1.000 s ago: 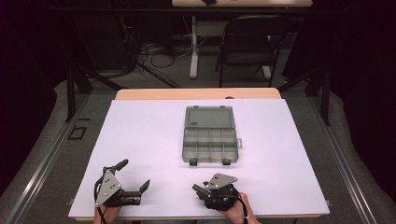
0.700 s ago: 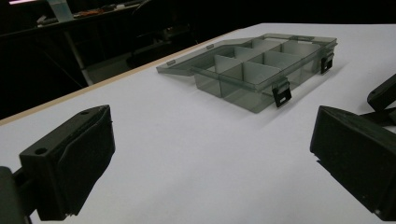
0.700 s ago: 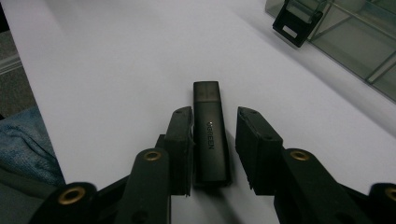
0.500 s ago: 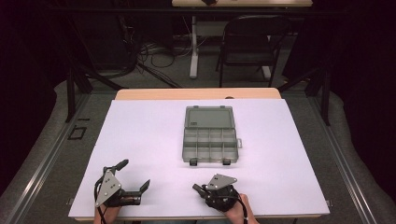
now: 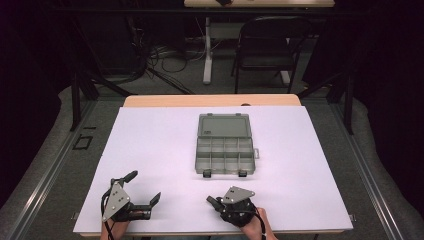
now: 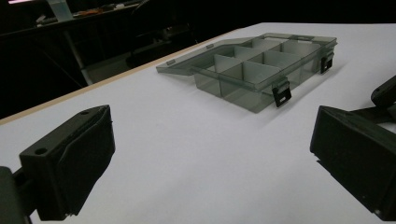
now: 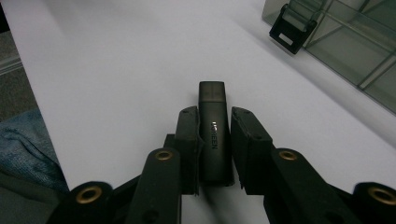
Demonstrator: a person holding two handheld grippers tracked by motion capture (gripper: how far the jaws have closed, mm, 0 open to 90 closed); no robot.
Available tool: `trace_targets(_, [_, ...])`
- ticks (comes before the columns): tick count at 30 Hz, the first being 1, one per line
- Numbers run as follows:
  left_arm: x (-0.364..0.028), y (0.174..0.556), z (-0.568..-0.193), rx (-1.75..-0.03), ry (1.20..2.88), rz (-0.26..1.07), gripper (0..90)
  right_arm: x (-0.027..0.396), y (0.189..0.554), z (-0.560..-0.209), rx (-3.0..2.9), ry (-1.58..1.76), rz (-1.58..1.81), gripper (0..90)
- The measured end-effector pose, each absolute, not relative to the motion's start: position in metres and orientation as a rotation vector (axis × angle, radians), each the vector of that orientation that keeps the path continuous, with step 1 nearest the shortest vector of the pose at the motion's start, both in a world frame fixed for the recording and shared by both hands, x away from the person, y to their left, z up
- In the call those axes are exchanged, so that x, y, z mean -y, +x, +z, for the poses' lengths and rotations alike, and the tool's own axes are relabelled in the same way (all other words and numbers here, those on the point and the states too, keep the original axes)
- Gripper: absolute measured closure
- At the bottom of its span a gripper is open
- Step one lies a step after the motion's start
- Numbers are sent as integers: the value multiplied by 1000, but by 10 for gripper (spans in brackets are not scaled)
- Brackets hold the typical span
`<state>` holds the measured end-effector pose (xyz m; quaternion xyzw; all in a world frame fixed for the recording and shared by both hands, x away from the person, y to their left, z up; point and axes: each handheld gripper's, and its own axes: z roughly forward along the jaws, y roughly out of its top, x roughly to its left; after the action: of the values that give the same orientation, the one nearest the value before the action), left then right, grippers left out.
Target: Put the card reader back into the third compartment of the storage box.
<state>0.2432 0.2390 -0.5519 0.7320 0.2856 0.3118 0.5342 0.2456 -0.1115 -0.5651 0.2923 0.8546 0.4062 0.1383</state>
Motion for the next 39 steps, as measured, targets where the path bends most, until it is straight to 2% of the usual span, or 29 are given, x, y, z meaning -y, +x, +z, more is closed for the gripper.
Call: trace_targets(39, [-239, 244, -552, -681, 1744, 741, 1, 125, 247, -552, -2411, 813, 1188, 735])
